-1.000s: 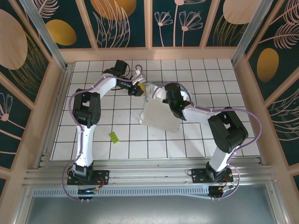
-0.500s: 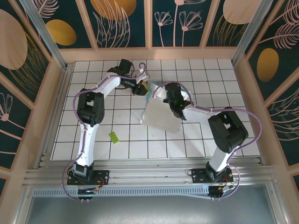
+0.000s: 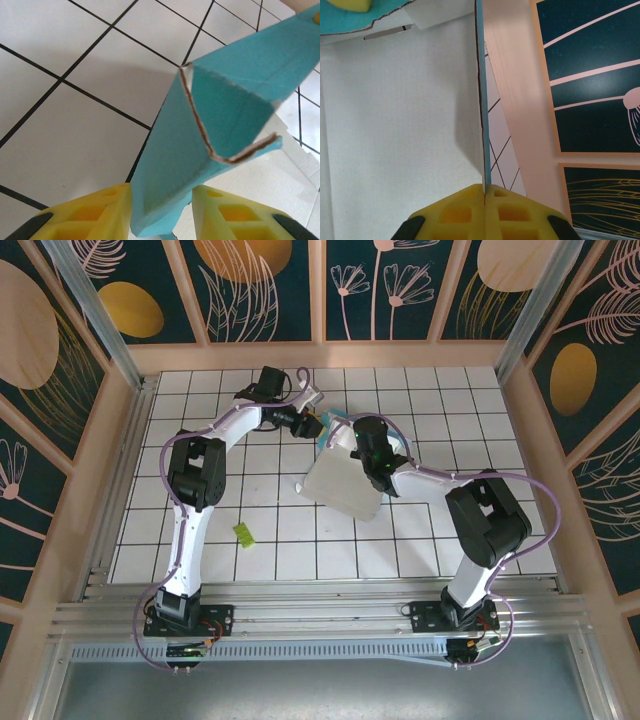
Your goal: Fold the paper box
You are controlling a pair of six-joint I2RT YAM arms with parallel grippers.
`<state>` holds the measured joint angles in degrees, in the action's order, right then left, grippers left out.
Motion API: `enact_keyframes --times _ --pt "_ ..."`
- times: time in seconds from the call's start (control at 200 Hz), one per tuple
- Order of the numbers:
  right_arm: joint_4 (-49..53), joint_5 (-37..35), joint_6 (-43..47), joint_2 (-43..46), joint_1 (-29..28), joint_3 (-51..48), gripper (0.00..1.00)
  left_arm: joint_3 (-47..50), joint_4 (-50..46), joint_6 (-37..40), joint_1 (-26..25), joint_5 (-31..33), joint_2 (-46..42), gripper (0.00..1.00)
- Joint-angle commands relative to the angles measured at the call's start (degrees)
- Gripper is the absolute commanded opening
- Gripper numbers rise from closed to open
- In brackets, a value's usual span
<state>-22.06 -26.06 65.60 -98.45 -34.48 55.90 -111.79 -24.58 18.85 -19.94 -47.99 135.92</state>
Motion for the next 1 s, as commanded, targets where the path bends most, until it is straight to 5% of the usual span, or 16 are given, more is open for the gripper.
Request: enact_keyframes --times 0.0,0.415,0.736,0.996 --pt "0.0 3.6 -1.0 0.2 -0.9 0.9 0.02 0.3 5.4 -4.6 -0.9 2.1 1.4 0.36" --pt "0.4 4.1 -1.5 -0.2 -1.1 1.5 0.02 -0.1 4.2 -5.3 -2.2 -6.3 2.7 0.40" --pt "1.0 3.4 -1.9 -0.2 -0.9 1.5 0.02 -4.9 -14.7 13.1 -2.2 -6.8 3.0 0.41" --pt "1.1 3.3 -2.1 -0.6 -1.0 1.9 0.02 -4.4 -13.4 10.9 -2.3 -11.5 2.6 0.42"
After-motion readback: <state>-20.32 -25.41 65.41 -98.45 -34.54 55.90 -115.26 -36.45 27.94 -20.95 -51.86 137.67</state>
